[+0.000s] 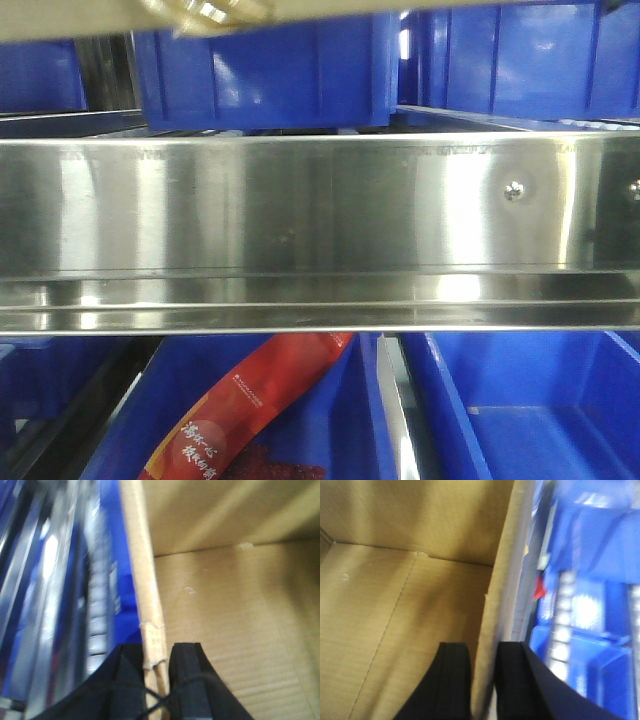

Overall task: Grab carton from right shelf to conveyor
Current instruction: 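Lift the carton with both grippers and pull it off the shelf, then hold the carton with both grippers while the base drives to the conveyor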

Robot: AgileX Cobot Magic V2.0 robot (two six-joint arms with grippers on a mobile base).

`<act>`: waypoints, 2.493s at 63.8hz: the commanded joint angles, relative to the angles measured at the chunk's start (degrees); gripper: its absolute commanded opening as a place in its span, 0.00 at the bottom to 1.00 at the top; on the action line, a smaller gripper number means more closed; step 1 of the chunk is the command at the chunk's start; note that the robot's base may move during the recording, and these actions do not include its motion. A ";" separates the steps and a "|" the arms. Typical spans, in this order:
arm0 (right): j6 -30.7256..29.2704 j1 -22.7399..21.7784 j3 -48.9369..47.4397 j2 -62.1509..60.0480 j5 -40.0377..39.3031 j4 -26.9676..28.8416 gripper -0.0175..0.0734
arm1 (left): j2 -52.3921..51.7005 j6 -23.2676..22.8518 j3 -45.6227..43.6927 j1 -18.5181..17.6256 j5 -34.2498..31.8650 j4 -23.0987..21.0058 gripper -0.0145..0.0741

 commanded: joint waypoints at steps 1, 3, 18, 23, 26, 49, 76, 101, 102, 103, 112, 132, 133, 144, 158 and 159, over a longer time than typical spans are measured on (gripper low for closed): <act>-0.10 -0.19 5.01 -4.47 -2.15 -1.94 0.12 | -2.01 -0.29 0.30 -2.70 -0.45 -0.34 0.14; -0.10 -0.19 7.08 -6.24 -2.15 -1.94 0.12 | -2.60 -0.42 0.86 -3.79 -0.45 -0.34 0.14; -0.10 -0.19 24.94 -18.20 -4.09 -0.53 0.12 | -8.61 -4.16 9.97 -9.74 -0.45 1.76 0.14; -0.10 -0.19 27.90 -20.15 -6.03 1.08 0.12 | -10.62 -4.88 12.82 -10.70 -0.45 2.30 0.14; -0.10 -0.19 28.71 -20.92 -6.60 1.50 0.12 | -11.74 -4.88 13.83 -10.79 -0.45 2.30 0.14; -0.10 -0.19 29.12 -20.93 -7.01 1.60 0.12 | -12.17 -5.11 14.24 -10.79 -0.45 2.30 0.14; -0.10 -0.19 29.12 -20.93 -7.01 1.60 0.12 | -12.17 -5.11 14.24 -10.79 -0.45 2.30 0.14; -0.10 -0.19 29.12 -20.93 -7.01 1.60 0.12 | -12.17 -5.11 14.24 -10.79 -1.71 2.30 0.14; -0.10 -0.19 29.12 -20.93 -7.01 1.60 0.12 | -12.17 -5.11 14.24 -10.79 -1.71 2.30 0.14; -0.10 -0.19 29.12 -20.93 -7.01 1.60 0.12 | -12.17 -5.11 14.24 -10.79 -1.71 2.30 0.14; -0.10 -0.19 29.12 -20.93 -7.01 1.60 0.12 | -12.17 -5.11 14.24 -10.79 -1.71 2.30 0.14; -0.10 -0.19 29.12 -20.93 -7.01 1.60 0.12 | -12.17 -5.11 14.24 -10.79 -1.71 2.30 0.14; -0.10 -0.19 29.12 -20.93 -7.01 1.60 0.12 | -12.17 -5.11 14.24 -10.79 -1.71 2.30 0.14; -0.10 -0.19 29.12 -20.93 -7.01 1.60 0.12 | -12.17 -5.11 14.24 -10.79 -1.71 2.30 0.14; -0.10 -0.19 29.12 -20.93 -7.01 1.60 0.12 | -12.17 -5.11 14.24 -10.79 -1.71 2.30 0.14; -0.10 -0.19 29.12 -20.93 -7.01 1.60 0.12 | -12.17 -5.11 14.24 -10.79 -1.71 2.30 0.14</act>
